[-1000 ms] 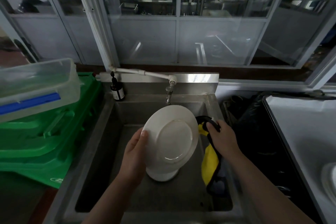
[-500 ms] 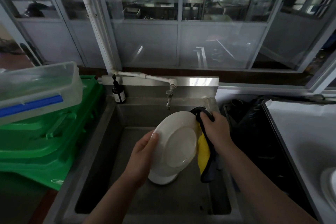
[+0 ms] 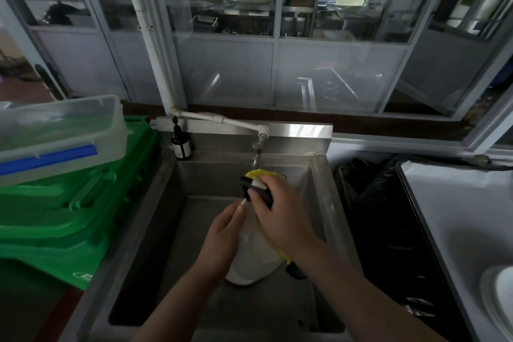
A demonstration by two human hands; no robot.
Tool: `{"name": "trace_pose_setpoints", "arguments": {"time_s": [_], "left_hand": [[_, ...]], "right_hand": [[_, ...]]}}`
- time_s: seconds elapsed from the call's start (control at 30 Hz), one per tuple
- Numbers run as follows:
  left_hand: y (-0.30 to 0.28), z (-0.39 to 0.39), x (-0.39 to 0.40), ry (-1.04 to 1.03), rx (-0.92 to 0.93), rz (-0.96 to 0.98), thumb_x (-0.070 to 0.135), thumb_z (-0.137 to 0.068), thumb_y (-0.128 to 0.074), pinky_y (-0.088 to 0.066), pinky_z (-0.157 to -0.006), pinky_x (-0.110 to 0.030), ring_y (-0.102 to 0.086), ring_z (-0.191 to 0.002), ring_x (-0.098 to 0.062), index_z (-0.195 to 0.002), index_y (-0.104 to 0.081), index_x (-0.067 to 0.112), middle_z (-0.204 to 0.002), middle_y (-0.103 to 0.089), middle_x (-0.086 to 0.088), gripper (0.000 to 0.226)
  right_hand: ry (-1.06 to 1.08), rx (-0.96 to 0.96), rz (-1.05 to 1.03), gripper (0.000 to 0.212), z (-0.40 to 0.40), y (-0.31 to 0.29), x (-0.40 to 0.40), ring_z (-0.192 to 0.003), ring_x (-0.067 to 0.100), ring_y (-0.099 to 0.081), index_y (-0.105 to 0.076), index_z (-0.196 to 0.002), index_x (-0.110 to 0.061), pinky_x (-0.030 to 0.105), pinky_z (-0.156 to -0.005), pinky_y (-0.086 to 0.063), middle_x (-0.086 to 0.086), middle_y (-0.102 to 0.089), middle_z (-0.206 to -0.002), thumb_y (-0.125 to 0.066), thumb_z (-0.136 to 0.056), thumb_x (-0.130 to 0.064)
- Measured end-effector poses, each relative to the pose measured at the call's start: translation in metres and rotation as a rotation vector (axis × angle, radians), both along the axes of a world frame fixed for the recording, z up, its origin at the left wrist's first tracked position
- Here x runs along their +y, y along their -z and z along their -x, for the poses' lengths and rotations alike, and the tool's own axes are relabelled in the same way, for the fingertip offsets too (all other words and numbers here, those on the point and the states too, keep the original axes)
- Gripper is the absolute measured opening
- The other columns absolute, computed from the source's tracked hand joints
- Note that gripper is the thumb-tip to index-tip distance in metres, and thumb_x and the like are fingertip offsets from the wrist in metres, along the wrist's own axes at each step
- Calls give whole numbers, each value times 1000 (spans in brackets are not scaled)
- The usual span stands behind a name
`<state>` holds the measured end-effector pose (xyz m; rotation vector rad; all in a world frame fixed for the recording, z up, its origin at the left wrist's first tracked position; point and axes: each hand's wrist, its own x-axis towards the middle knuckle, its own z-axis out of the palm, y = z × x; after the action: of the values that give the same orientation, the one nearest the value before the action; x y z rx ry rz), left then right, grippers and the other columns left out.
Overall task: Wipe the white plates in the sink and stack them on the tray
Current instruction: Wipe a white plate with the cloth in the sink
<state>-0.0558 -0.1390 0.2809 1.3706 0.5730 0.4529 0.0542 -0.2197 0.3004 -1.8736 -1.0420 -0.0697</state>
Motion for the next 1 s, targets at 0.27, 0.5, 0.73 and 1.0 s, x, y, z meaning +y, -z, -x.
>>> {"name": "trace_pose_setpoints", "arguments": {"time_s": [0.27,0.5,0.73,1.0], "left_hand": [[6,13,-5,-25,24,30,24,-107,-40,-49,-101,-57,-67,-108,-32,-113,-72,19,-111,-73,-11,33],[6,25,-10,-41,14,53,30,-106,-40,-53,-97,-54,-69,-106,-26,-117,-71,26,-113,-74,-5,33],[8,27,-13,-96,-2,94,32,-105,-43,-50,-98,-62,-68,-108,-31,-114,-73,30,-114,-73,-7,31],[4,23,-18,-103,-15,26,32,-105,-42,-49,-100,-60,-68,-109,-26,-114,-72,34,-115,-73,-2,31]], "right_hand": [[-20,-92,39,19,5,12,-3,-93,-1,-51,-60,-106,-15,7,-81,-38,-8,-57,-102,-62,-94,-29],[180,113,24,8,-20,19,-12,-80,0,-53,-52,-94,-29,13,-68,-40,-11,-57,-88,-60,-95,-31],[358,475,-9,19,-31,44,-28,-74,15,-56,-50,-81,-19,26,-61,-39,-1,-56,-76,-60,-95,-28],[508,976,-161,17,-26,66,-34,-82,18,-59,-60,-107,-14,27,-65,-47,6,-63,-94,-61,-93,-23]]}}
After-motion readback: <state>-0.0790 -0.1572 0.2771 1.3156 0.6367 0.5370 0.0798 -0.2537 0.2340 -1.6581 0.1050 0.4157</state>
